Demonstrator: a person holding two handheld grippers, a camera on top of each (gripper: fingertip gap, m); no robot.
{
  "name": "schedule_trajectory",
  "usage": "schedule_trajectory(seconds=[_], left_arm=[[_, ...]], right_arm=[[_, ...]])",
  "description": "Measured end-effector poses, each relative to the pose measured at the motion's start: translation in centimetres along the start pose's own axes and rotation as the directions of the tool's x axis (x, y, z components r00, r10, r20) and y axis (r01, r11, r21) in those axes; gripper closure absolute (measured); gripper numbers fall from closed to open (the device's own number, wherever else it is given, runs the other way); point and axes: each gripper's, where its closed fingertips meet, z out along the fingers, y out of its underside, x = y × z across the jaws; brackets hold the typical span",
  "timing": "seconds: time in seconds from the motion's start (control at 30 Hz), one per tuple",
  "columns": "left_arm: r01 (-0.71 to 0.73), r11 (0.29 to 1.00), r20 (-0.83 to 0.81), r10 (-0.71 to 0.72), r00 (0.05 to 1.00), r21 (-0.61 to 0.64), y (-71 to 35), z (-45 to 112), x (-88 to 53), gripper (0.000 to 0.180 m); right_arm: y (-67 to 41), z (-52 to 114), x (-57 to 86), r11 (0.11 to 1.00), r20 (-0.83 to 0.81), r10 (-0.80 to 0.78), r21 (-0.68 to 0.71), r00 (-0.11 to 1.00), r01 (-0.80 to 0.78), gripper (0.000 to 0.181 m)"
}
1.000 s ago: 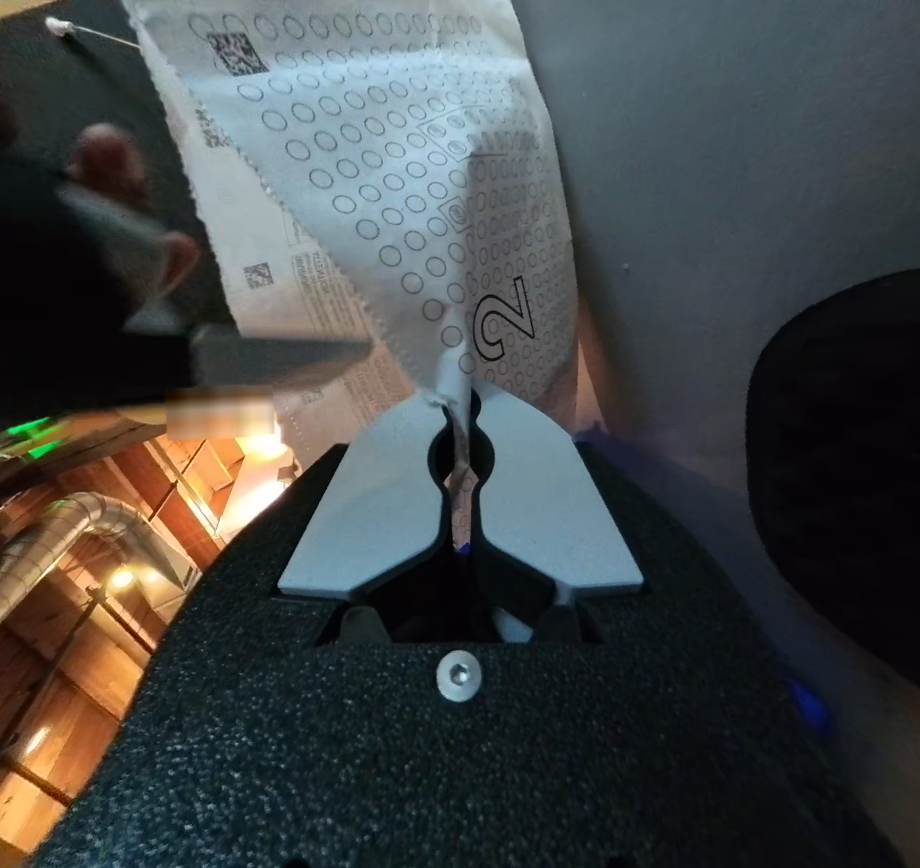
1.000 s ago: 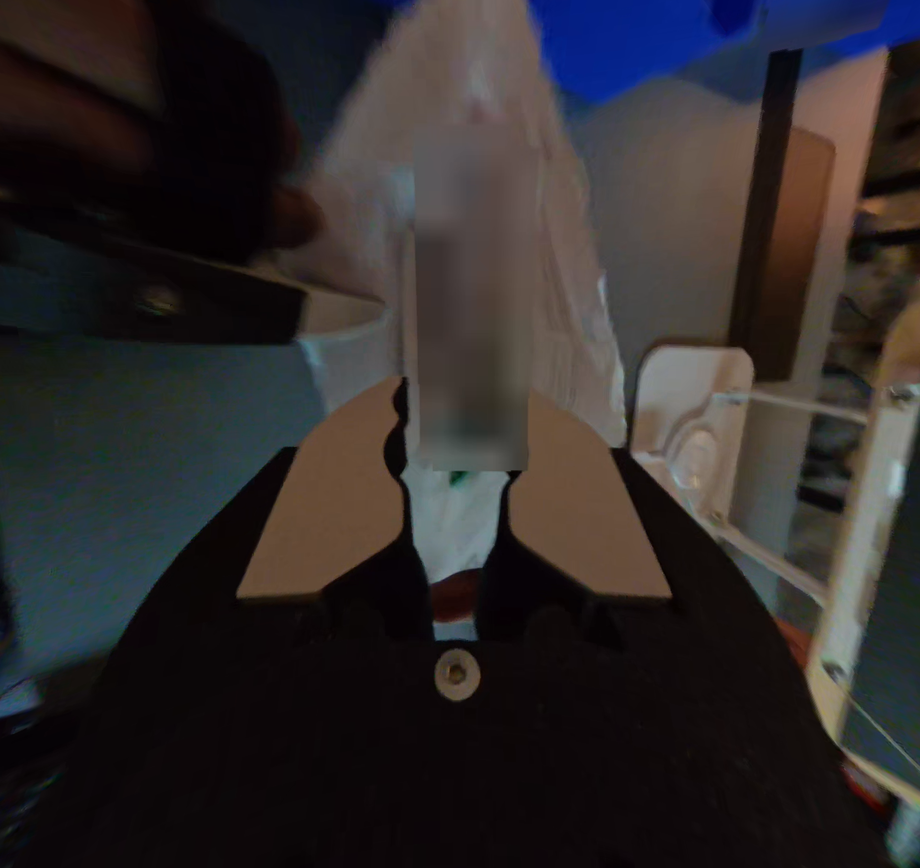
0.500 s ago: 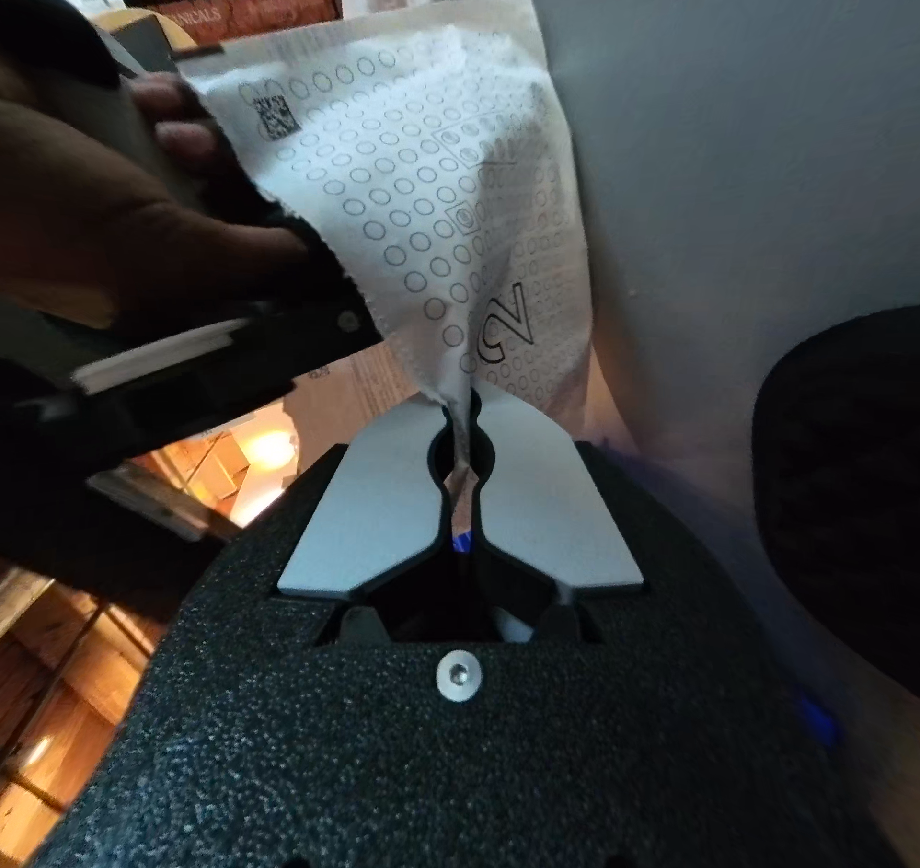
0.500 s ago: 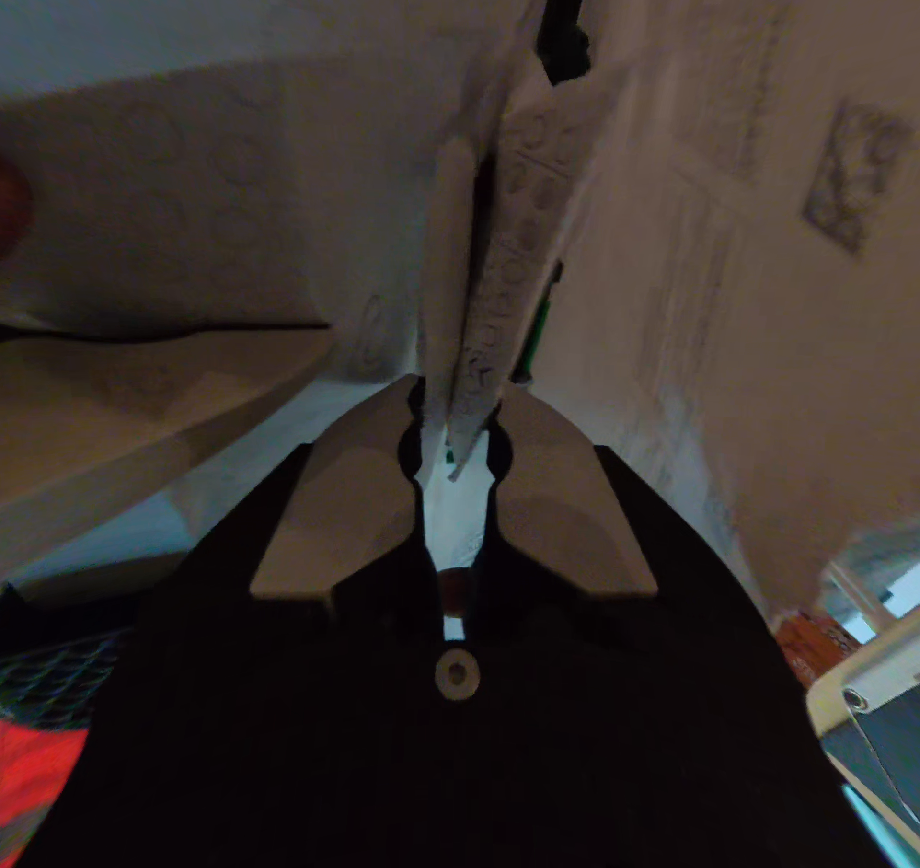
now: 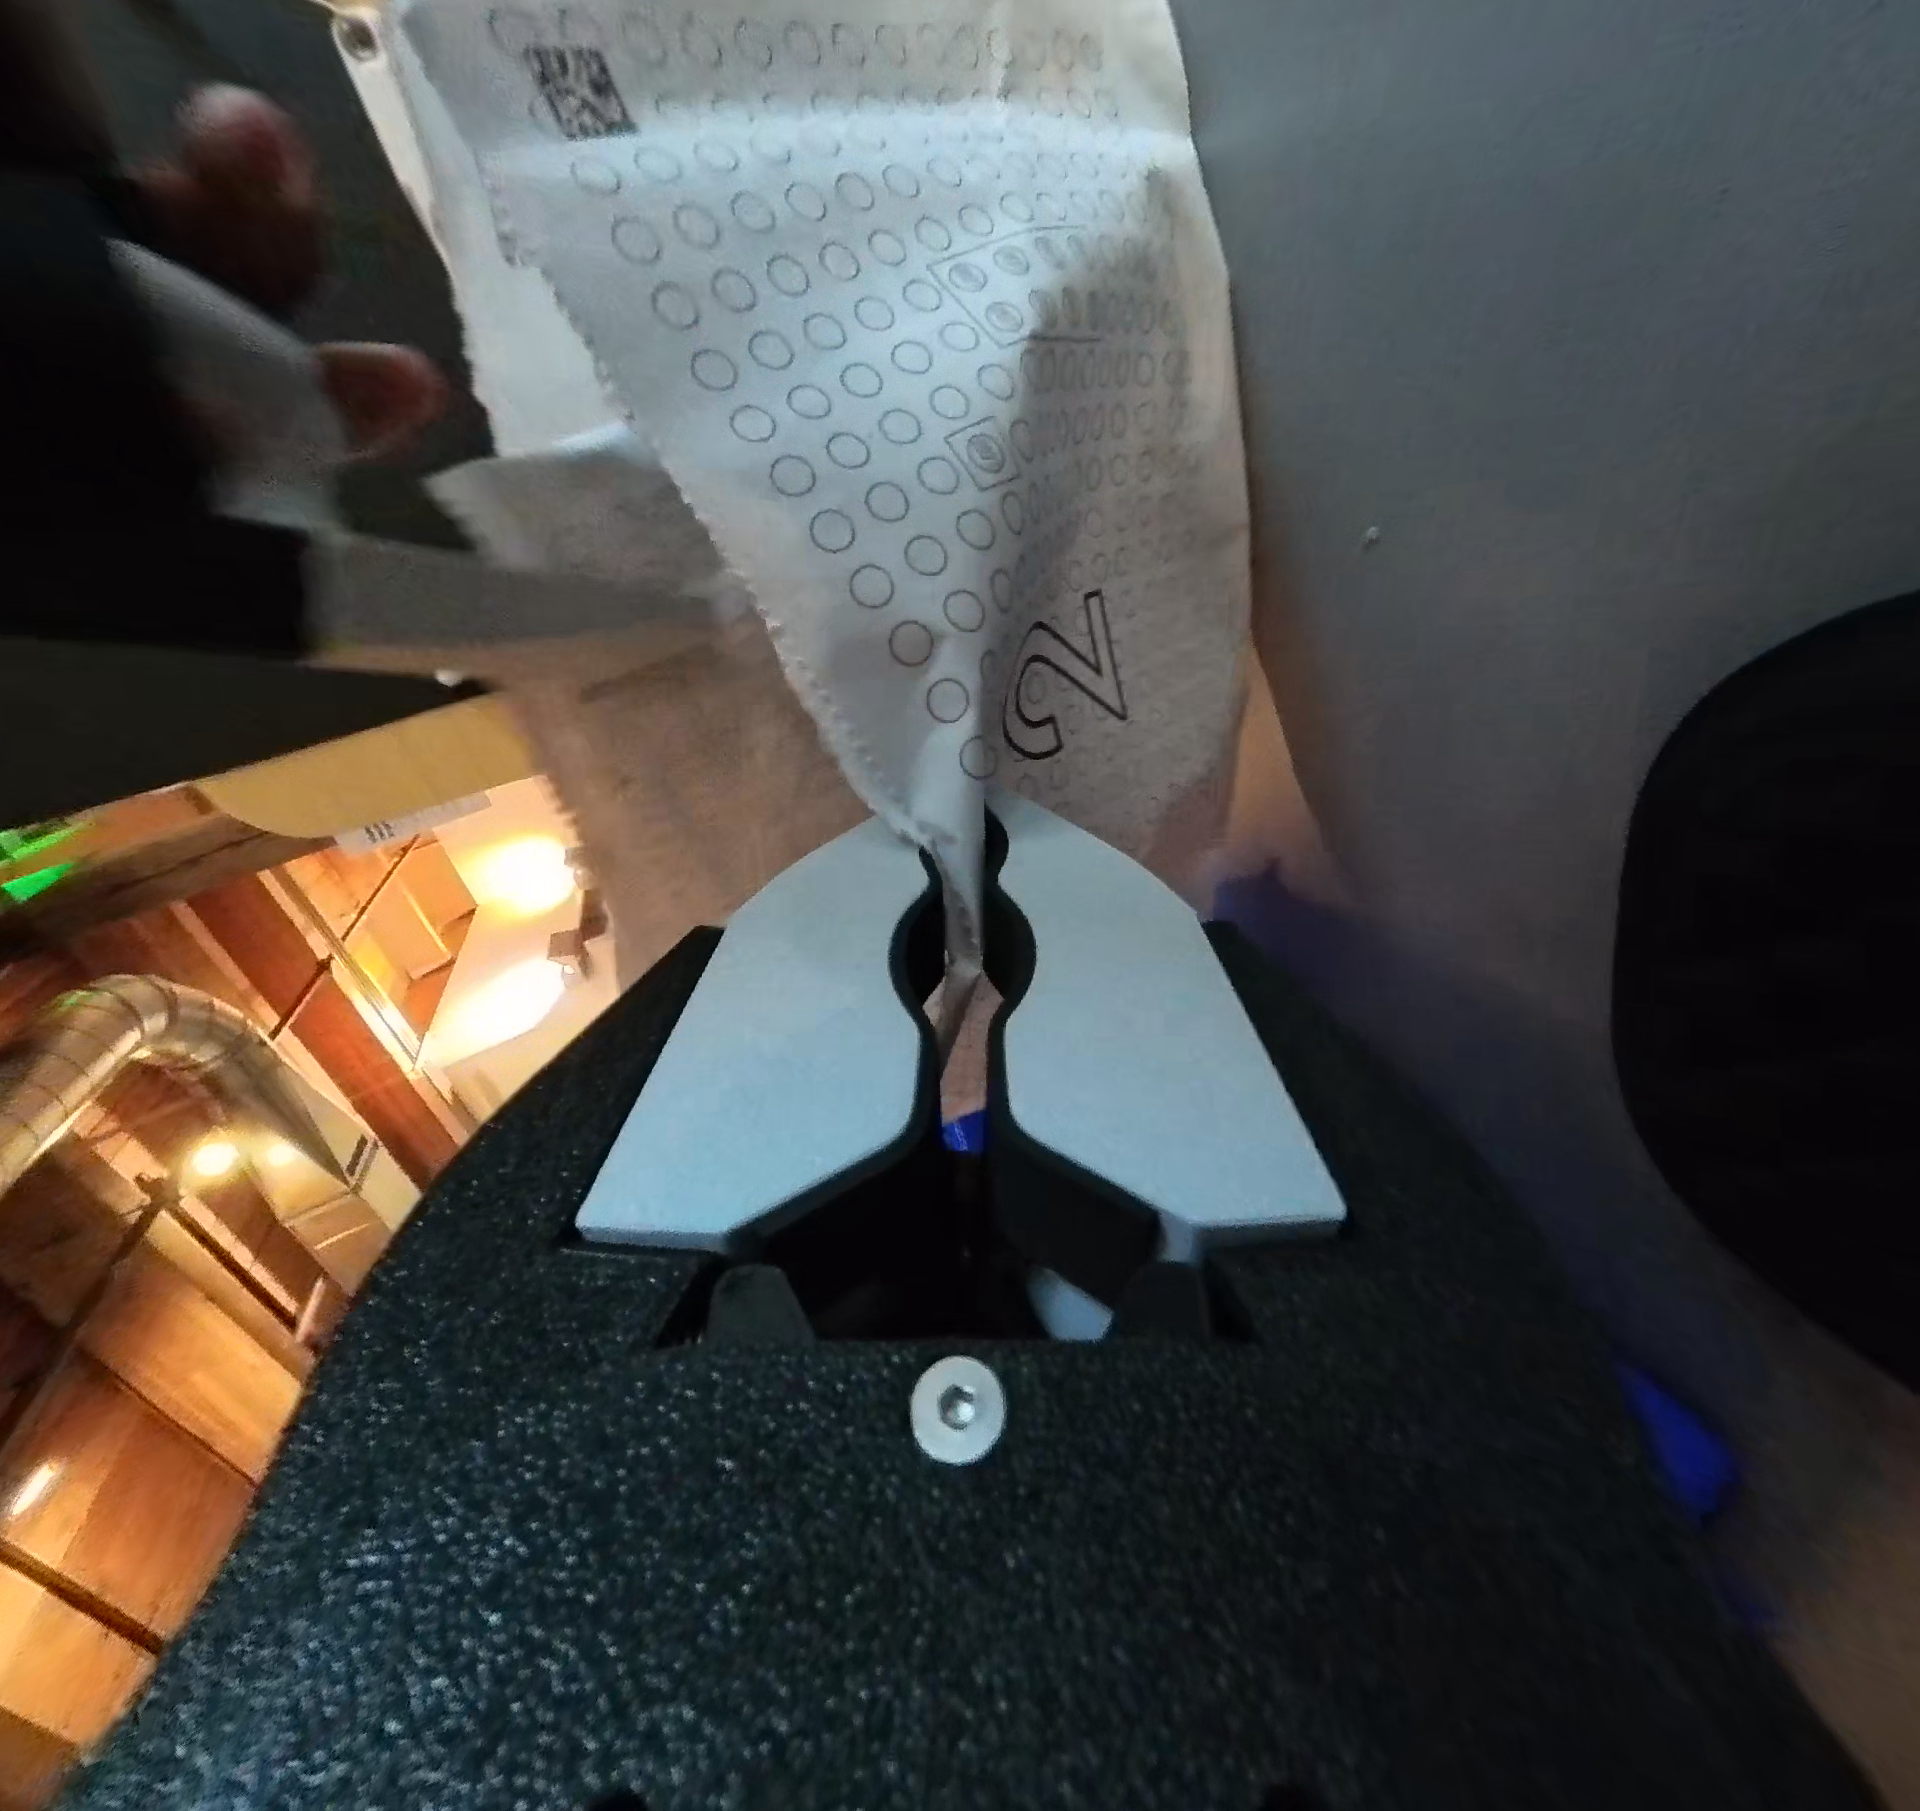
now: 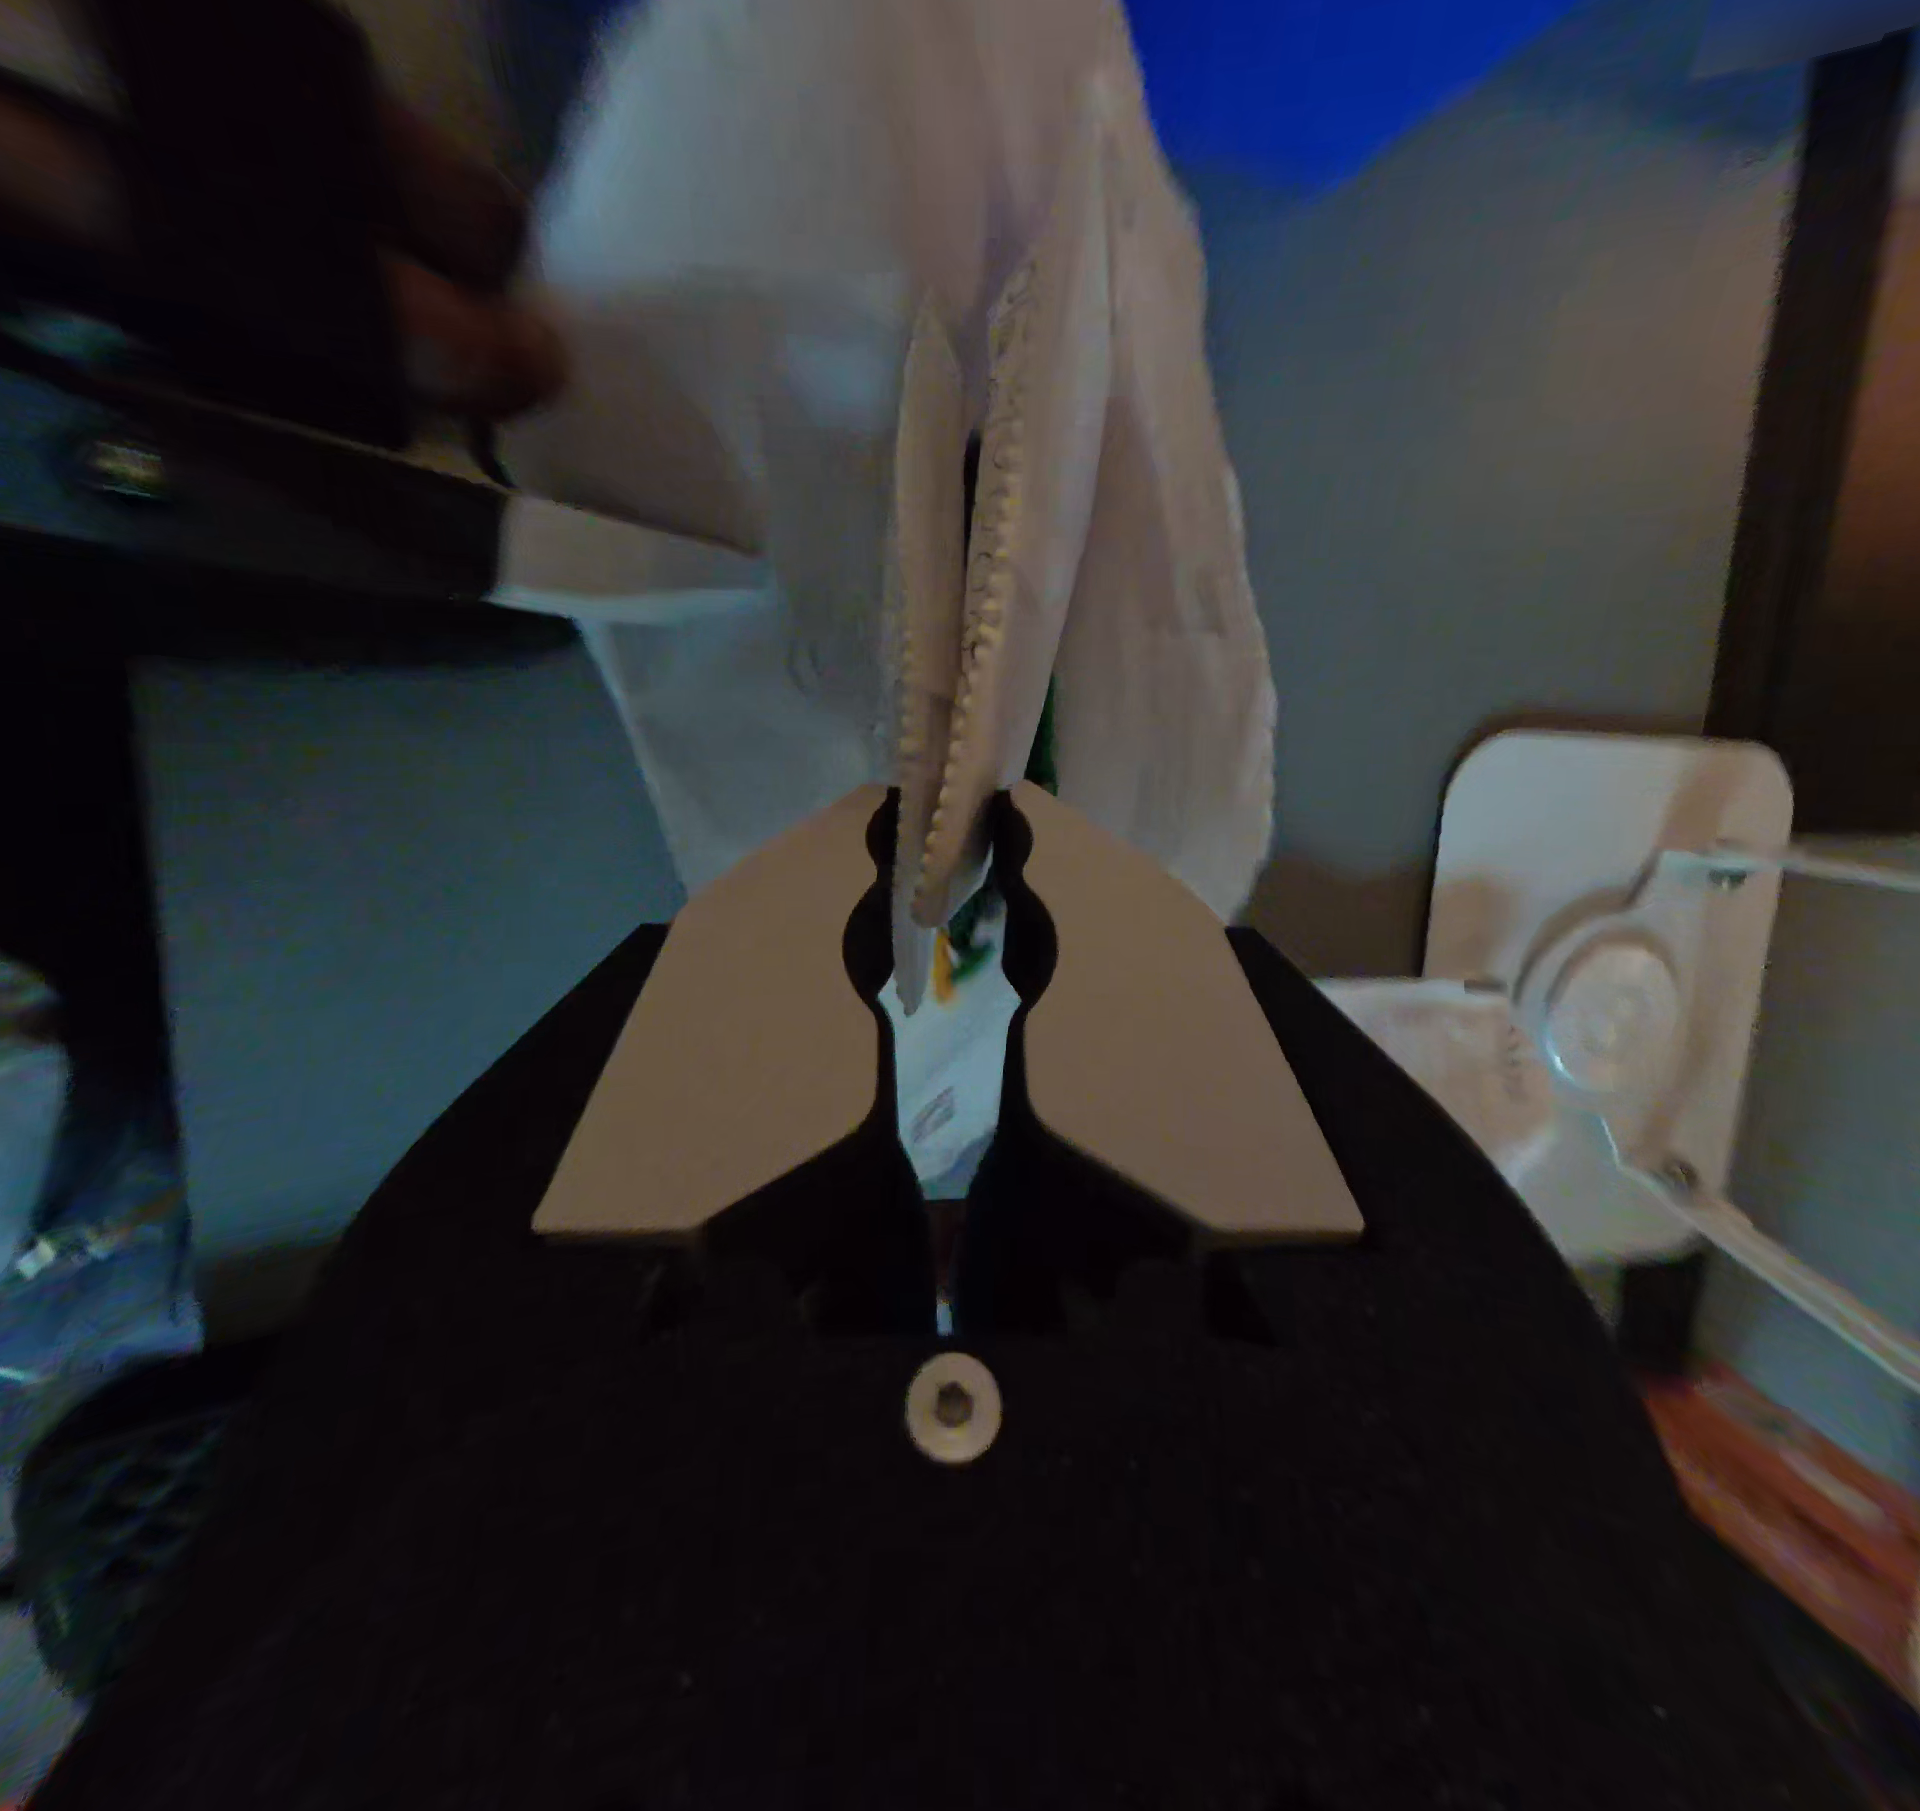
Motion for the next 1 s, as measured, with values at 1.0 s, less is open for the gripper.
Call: schedule_trajectory(seconds=[1.0], left_arm=[[0.086, 0.996, -0.022, -0.086, 0.996, 0.012, 0.1, -0.4, 1.0, 0.178]], right_arm=[[-1.0, -7.1, -1.6, 0.808, -0.223, -0.042, 0.566, 0.974, 0.164, 0.166]])
